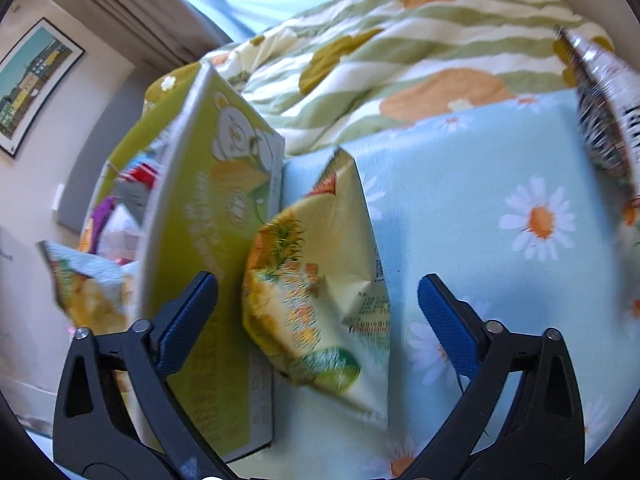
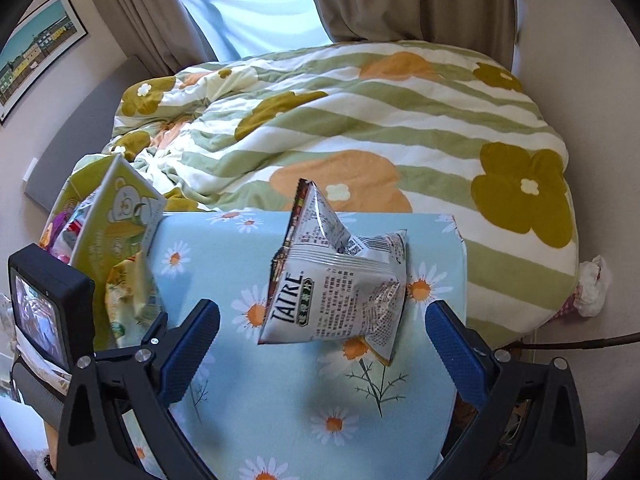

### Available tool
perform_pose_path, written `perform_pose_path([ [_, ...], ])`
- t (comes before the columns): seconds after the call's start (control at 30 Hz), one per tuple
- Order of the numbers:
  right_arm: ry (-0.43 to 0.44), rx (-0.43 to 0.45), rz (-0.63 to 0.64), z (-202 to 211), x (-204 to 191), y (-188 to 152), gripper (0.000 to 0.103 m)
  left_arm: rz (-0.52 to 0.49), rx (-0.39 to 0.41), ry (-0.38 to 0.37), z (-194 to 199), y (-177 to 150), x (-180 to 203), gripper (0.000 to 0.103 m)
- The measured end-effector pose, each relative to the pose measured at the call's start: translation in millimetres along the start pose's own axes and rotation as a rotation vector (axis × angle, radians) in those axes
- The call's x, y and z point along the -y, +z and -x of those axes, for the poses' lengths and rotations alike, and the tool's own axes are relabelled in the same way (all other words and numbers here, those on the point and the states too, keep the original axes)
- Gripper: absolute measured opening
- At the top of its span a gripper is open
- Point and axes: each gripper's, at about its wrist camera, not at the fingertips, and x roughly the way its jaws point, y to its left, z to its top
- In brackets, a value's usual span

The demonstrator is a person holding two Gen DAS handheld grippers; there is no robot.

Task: Organize snacks
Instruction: 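Grasp the yellow-green bag with the left tool while the right tool grasps the white TATRE bag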

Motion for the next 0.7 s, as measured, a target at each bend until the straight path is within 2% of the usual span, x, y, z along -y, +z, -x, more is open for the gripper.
perform_pose_path([
  [0.27,-0.032,-0.044,-0.055,-37,6,5,0.103,-0.047,-0.034,0.067,-26,3,14,0.089],
  [0.37,-0.051,-0.06,-0.059,-49,8,8,0.103,-0.07,-0.04,0.109,-32,5,16,0.079],
  [0.47,-0.049,-0.07,-0.072,-58,9,11,0.103,-0.079,-0.036,0.104,-32,6,12,0.069],
  [0.53,-0.056,-0.079,-0.077,-63,11,12,0.103,-0.093,-0.034,0.104,-30,4,11,0.057],
  [0.7,-0.038,-0.099,-0.108,-74,16,14,0.103,-0.125,-0.02,0.076,-28,1,10,0.051],
])
